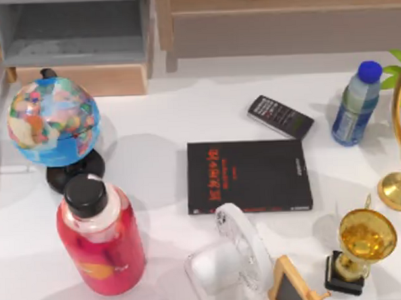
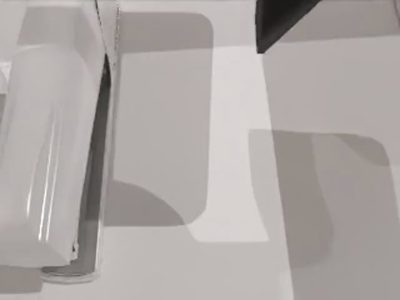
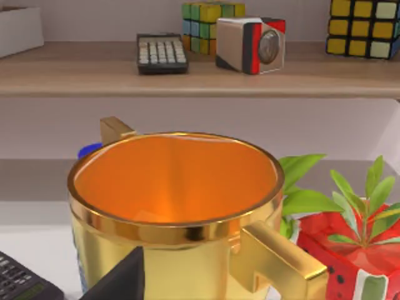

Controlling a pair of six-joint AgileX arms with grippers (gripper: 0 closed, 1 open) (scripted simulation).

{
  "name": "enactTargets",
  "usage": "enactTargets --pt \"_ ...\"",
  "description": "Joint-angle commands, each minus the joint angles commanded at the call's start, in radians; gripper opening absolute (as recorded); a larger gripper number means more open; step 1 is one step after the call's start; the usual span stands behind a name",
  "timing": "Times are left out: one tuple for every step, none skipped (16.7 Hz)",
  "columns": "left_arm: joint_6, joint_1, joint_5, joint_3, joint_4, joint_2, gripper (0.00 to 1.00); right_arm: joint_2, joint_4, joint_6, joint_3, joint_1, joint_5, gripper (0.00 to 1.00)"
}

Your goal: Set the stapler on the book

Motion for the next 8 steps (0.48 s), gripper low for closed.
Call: enactTargets --pt "-0.001 0.000 0.000 -0.026 0.020 -0.006 1.00 0.000 0.000 0.000 0.000 0.000 0.000 1.00" --pt "-0.002 0.000 0.000 -0.047 0.038 -0.009 1.00 0.000 0.000 0.000 0.000 0.000 0.000 1.00" --pt "-0.002 0.000 -0.001 -0.062 0.053 -0.010 1.00 0.000 0.000 0.000 0.000 0.000 0.000 1.00" --pt "-0.004 -0.001 -0.001 -0.071 0.066 -0.009 1.00 0.000 0.000 0.000 0.000 0.000 0.000 1.00" --pt "-0.005 -0.002 0.000 -0.075 0.075 -0.005 1.00 0.000 0.000 0.000 0.000 0.000 0.000 1.00" --pt "-0.007 -0.003 0.000 -0.072 0.081 0.002 1.00 0.000 0.000 0.000 0.000 0.000 0.000 1.00" --pt "-0.010 -0.005 0.000 -0.066 0.084 0.010 1.00 0.000 0.000 0.000 0.000 0.000 0.000 1.00" --pt "-0.013 -0.008 0.001 -0.056 0.084 0.019 1.00 0.000 0.000 0.000 0.000 0.000 0.000 1.00"
